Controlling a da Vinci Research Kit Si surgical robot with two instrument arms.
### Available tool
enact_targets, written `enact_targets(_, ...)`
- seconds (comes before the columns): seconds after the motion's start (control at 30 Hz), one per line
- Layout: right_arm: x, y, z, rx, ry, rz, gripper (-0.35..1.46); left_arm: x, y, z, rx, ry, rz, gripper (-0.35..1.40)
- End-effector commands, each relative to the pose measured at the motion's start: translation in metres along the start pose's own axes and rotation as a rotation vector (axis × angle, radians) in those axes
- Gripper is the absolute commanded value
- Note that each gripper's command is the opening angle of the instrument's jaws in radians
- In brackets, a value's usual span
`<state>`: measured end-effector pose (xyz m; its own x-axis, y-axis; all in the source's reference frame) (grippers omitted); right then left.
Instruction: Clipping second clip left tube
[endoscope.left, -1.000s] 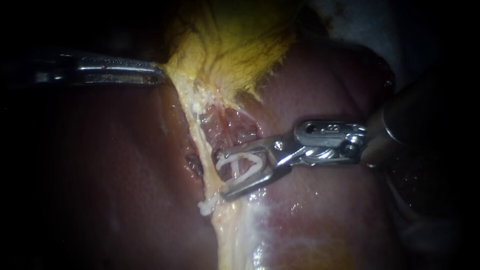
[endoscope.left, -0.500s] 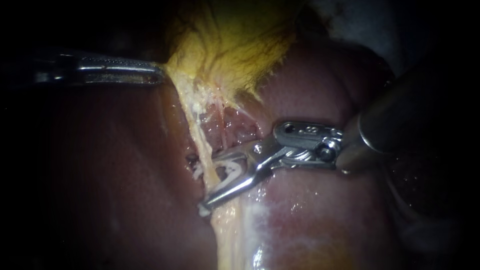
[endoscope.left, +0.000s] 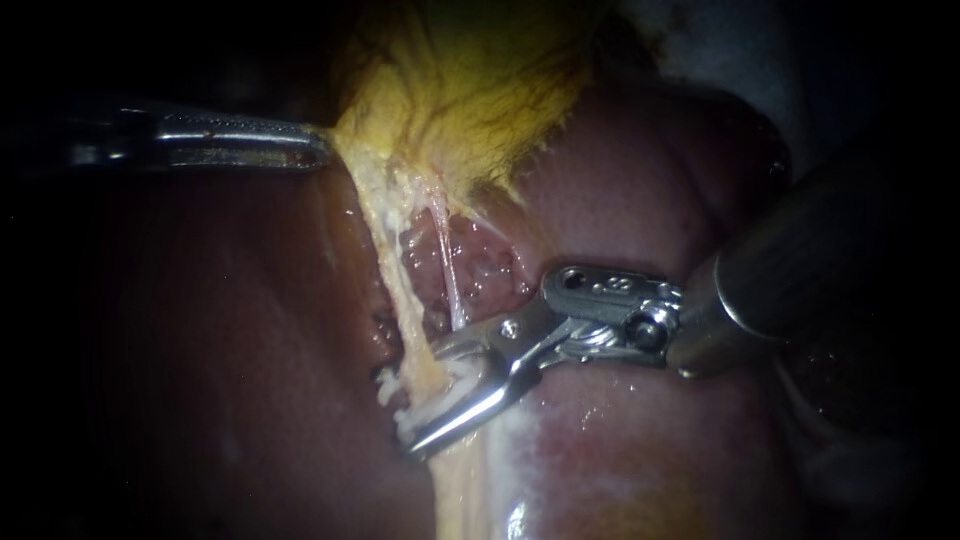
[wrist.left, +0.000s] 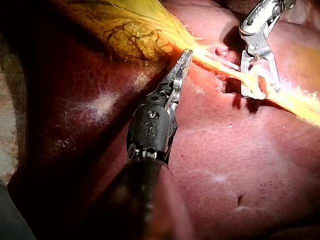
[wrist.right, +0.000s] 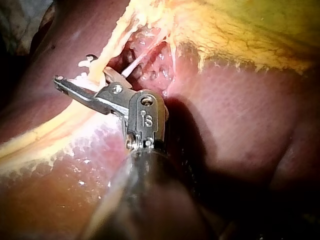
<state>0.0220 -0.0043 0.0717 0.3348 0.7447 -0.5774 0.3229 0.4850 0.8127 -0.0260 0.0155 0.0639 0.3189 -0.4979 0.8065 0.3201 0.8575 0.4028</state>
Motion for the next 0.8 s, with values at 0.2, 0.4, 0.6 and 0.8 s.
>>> enact_targets(0.2, -0.0001, 0.0000, -0.0003, -0.029, 0.015, -0.001, -0.01, 0.0000, 0.0000, 0.0001, 0.000, 0.000, 0.000, -0.35)
enact_targets(0.4, -0.0003, 0.0002, -0.0002, -0.046, 0.020, 0.070, -0.35, 0.0000, 0.0000, 0.0001, 0.000, 0.000, 0.000, -0.35)
enact_targets(0.6, -0.0002, 0.0008, 0.0001, -0.053, 0.022, 0.082, -0.35, 0.0000, 0.0000, 0.0001, -0.001, 0.000, 0.000, -0.35)
enact_targets(0.8, -0.0002, 0.0007, 0.0001, -0.053, 0.022, 0.082, -0.35, 0.0000, 0.0000, 0.0001, 0.000, 0.000, 0.000, -0.35)
